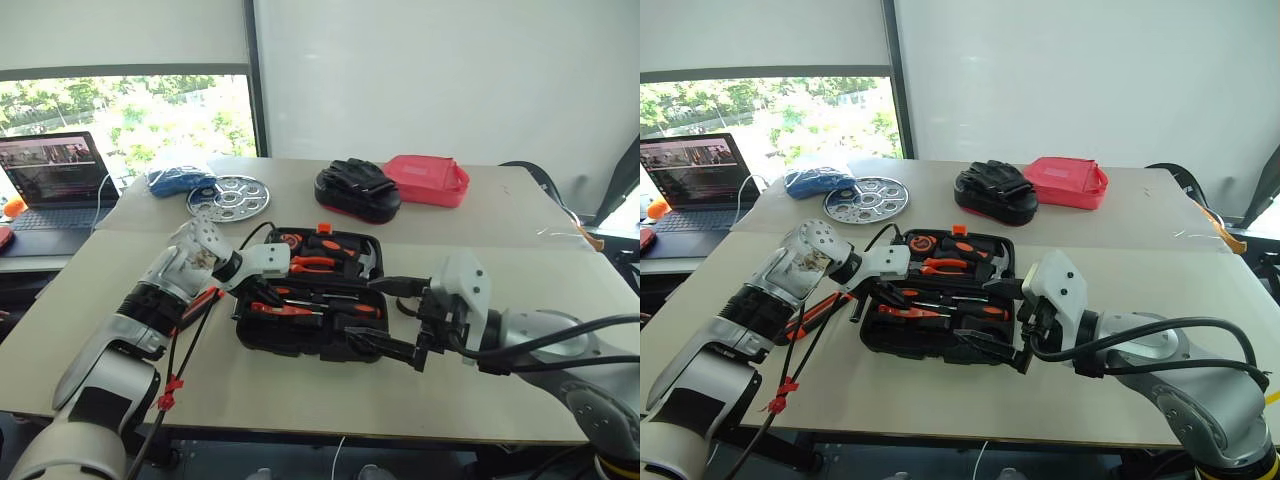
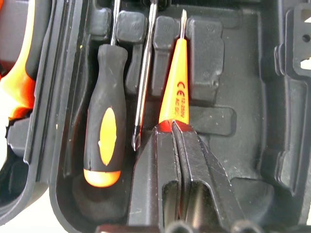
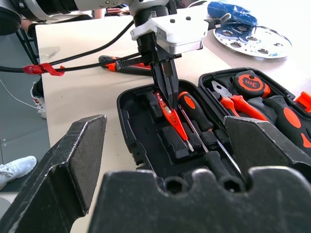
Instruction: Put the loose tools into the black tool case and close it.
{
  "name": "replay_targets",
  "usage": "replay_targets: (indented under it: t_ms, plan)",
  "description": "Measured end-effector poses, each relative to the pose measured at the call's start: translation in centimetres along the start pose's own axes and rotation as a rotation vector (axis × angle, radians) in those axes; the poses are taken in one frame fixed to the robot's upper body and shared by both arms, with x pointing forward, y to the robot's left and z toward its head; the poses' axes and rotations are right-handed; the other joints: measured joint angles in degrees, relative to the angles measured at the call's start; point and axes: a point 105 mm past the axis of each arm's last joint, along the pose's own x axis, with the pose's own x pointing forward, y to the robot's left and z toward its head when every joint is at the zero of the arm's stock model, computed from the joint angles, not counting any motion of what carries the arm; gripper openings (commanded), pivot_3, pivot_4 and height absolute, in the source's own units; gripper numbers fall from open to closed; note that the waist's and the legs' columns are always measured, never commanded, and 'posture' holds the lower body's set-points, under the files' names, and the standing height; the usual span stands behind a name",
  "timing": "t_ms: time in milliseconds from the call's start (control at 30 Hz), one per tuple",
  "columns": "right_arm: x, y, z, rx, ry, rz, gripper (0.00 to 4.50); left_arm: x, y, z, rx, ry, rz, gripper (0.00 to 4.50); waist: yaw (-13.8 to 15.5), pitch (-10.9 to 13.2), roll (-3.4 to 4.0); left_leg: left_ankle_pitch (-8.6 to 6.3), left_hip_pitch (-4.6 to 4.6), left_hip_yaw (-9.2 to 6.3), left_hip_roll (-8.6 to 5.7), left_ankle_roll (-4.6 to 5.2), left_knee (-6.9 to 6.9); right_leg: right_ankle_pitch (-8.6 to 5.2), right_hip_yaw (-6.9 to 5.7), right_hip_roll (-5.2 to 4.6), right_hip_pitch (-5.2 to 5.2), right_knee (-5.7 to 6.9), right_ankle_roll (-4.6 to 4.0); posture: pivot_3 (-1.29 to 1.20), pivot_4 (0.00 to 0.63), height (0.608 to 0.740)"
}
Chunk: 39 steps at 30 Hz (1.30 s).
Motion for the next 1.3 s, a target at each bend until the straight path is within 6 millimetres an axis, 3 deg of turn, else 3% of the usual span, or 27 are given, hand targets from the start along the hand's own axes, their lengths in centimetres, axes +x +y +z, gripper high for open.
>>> replay_targets:
  t_ms: [867,967,1067,1167,1300]
  plan:
    - [0.2,0.1,0.7,0.009,-0.031,0.013,4.5,0.6,-0.5,-0.7,0.008,-0.011,0.029,0.11,-0.01,-0.01,0.01,0.0,0.1,0.0,0.0,0.0,0.01,0.0,0.0,0.0,0.12,0.02,0.0,0.0,0.15,0.74]
    - [0.2,-0.1,0.8,0.009,-0.033,0.014,4.5,-0.1,-0.4,-1.3,-0.065,-0.02,0.032,0.11,-0.16,-0.01,0.01,0.0,0.09,-0.01,0.01,0.0,0.01,0.0,0.0,0.01,0.1,0.03,0.0,0.0,0.15,0.74]
    - [0.2,-0.2,0.7,0.013,-0.023,0.032,4.5,-2.2,-0.3,-1.7,-0.184,-0.072,0.055,0.11,-0.49,0.0,0.01,0.0,0.01,-0.01,0.04,0.0,-0.01,0.0,0.0,0.03,-0.04,0.11,-0.01,0.0,0.15,0.74]
    - [0.1,-0.4,0.8,0.0,-0.007,0.057,4.5,-5.4,-0.5,-1.4,-0.263,-0.134,0.114,0.83,-0.67,0.0,0.01,0.0,0.02,-0.02,0.05,0.0,-0.04,-0.01,0.01,0.03,-0.04,0.09,0.0,0.0,0.15,0.74]
    - [-0.1,-0.8,0.6,-0.008,0.009,0.074,4.5,-8.1,-2.2,-3.0,-0.335,-0.141,0.198,2.34,-0.95,-0.01,0.02,0.0,0.06,-0.05,0.07,0.0,-0.09,-0.01,0.02,0.02,-0.03,0.07,-0.01,0.0,0.15,0.74]
